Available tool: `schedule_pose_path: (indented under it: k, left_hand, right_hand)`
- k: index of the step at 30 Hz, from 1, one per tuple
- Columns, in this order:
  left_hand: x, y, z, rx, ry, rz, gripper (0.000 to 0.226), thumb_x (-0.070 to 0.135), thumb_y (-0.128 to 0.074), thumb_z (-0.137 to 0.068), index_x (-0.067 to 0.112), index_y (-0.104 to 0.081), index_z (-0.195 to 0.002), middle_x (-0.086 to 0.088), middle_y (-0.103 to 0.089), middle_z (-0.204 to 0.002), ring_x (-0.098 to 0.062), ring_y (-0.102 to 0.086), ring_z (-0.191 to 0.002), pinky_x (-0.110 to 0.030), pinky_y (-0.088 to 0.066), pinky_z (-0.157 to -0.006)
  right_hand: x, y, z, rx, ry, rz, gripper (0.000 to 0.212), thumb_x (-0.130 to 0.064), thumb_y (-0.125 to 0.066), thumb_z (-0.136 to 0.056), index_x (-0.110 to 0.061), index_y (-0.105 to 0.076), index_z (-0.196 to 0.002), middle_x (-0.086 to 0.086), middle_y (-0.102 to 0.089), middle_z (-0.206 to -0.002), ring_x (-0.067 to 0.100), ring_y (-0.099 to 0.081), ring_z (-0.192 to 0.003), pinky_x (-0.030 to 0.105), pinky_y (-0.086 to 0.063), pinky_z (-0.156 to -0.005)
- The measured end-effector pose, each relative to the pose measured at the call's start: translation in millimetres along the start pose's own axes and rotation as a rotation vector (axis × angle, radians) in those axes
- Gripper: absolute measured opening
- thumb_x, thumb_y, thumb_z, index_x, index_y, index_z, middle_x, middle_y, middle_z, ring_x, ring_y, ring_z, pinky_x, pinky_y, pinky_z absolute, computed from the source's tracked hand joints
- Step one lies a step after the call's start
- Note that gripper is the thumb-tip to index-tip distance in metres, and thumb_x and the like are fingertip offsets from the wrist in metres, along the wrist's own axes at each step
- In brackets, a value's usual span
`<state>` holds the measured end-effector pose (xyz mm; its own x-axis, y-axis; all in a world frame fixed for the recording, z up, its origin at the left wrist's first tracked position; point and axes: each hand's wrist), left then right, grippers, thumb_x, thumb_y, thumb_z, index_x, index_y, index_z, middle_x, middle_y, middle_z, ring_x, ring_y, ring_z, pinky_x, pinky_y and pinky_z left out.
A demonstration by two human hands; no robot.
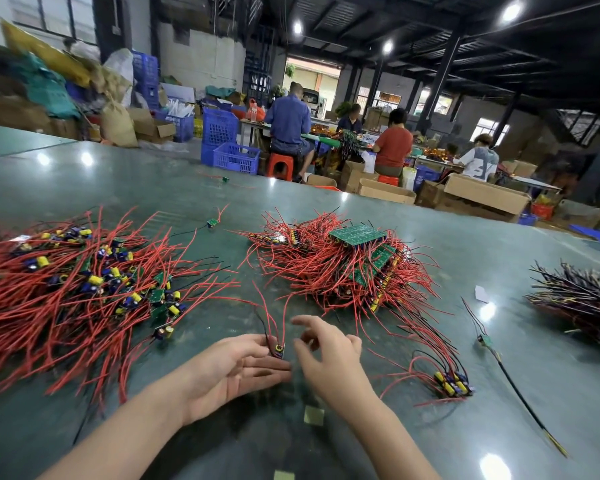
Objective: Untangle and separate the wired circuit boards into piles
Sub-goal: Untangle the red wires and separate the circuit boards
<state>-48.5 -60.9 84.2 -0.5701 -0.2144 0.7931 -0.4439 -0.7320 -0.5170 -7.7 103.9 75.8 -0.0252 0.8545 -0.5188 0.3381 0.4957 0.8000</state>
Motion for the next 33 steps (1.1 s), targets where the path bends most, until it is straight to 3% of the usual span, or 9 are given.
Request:
schedule_pose_path:
  k: [2,5,9,11,17,21,26,29,33]
  left_hand:
    - [0,-1,1,-0.011,-0.013,-0.041,0.026,-0.005,-0.042,-0.089,0.0,-0.061,-0.106,-0.029,-0.067,-0.095,-0.031,-0.071,-0.08,-0.028,-0.059,-0.069]
    - [1,-3,3,-0.017,-0.025,-0.08,0.026,-0.006,-0.043,-0.089,-0.001,-0.063,-0.103,-0.024,-0.069,-0.089,-0.027,-0.071,-0.076,-0.025,-0.059,-0.065]
    - [-1,-3,3,0.009,-0.052,-0.179,0.024,-0.005,-0.044,-0.089,0.0,-0.061,-0.107,-0.025,-0.069,-0.102,-0.026,-0.07,-0.083,-0.023,-0.058,-0.069]
    - [-3,-4,3,0.034,-0.093,-0.251,0.024,-0.006,-0.045,-0.09,0.003,-0.063,-0.102,-0.023,-0.07,-0.101,-0.025,-0.069,-0.085,-0.023,-0.058,-0.072]
    - [-10,-5,3,0.285,-0.476,-0.905,0.042,-0.007,-0.057,-0.084,0.031,-0.069,-0.073,0.006,-0.074,-0.08,-0.005,-0.066,-0.078,-0.023,-0.05,-0.084]
    - [-9,-7,4,0.309,-0.626,-0.888,0.04,-0.007,-0.061,-0.081,0.03,-0.07,-0.068,0.022,-0.071,-0.075,0.007,-0.065,-0.079,-0.006,-0.046,-0.075]
    - [-5,-6,4,0.293,-0.673,-0.708,0.02,0.0,-0.07,-0.078,0.011,-0.072,-0.062,-0.002,-0.072,-0.072,-0.01,-0.066,-0.065,-0.021,-0.055,-0.069]
    - [-3,-7,5,0.233,-0.56,-0.44,0.003,0.007,-0.068,-0.08,0.007,-0.068,-0.077,-0.01,-0.072,-0.079,-0.022,-0.069,-0.075,-0.025,-0.056,-0.066]
    - [-1,-7,7,-0.014,-0.251,-0.104,0.038,0.018,-0.065,-0.072,0.004,-0.054,-0.106,-0.013,-0.069,-0.097,-0.03,-0.07,-0.079,-0.033,-0.057,-0.062]
  right_hand:
    - [-2,-3,1,-0.067,0.019,0.041,0.031,-0.041,-0.049,-0.091,-0.049,-0.05,-0.122,-0.02,-0.056,-0.1,0.0,-0.044,-0.104,0.026,-0.014,-0.076]
    - [-2,-7,0,-0.104,0.035,0.1,0.028,-0.048,-0.049,-0.091,-0.046,-0.057,-0.118,-0.018,-0.057,-0.113,0.003,-0.041,-0.112,0.026,-0.015,-0.08]
    - [-4,-1,0,-0.024,0.048,-0.052,0.015,-0.039,-0.062,-0.085,-0.031,-0.069,-0.097,-0.016,-0.063,-0.1,0.007,-0.052,-0.099,0.028,-0.033,-0.09]
    - [-4,3,0,-0.007,0.077,-0.106,0.013,-0.032,-0.068,-0.082,-0.025,-0.069,-0.092,-0.014,-0.062,-0.093,0.006,-0.05,-0.09,0.024,-0.038,-0.086]
    - [-6,9,2,-0.005,0.234,-0.025,0.026,-0.029,-0.069,-0.082,-0.025,-0.068,-0.107,-0.007,-0.058,-0.106,0.007,-0.051,-0.099,0.022,-0.041,-0.089]
    - [-10,12,1,0.189,0.169,-0.237,0.007,-0.011,-0.068,-0.084,-0.012,-0.073,-0.088,-0.007,-0.065,-0.09,0.005,-0.06,-0.088,0.016,-0.045,-0.081]
    - [-16,21,0,0.178,-0.077,-0.631,0.016,-0.004,-0.061,-0.088,-0.014,-0.071,-0.081,-0.007,-0.071,-0.077,0.0,-0.062,-0.073,0.025,-0.051,-0.077]
    - [-19,25,1,0.164,-0.025,-0.625,0.016,-0.003,-0.061,-0.087,-0.013,-0.07,-0.079,-0.004,-0.07,-0.075,0.004,-0.063,-0.073,0.027,-0.052,-0.076]
    - [-27,21,6,0.048,0.067,-0.545,0.013,-0.005,-0.065,-0.084,-0.015,-0.072,-0.079,-0.004,-0.071,-0.077,0.007,-0.064,-0.075,0.023,-0.05,-0.075]
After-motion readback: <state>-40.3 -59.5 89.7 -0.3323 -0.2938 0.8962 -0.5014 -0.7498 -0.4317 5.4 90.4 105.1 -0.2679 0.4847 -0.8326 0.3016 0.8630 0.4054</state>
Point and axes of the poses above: each hand's wrist, its own z-axis away from the middle knuckle, its own y-axis out of the back of the hand, x = y × z
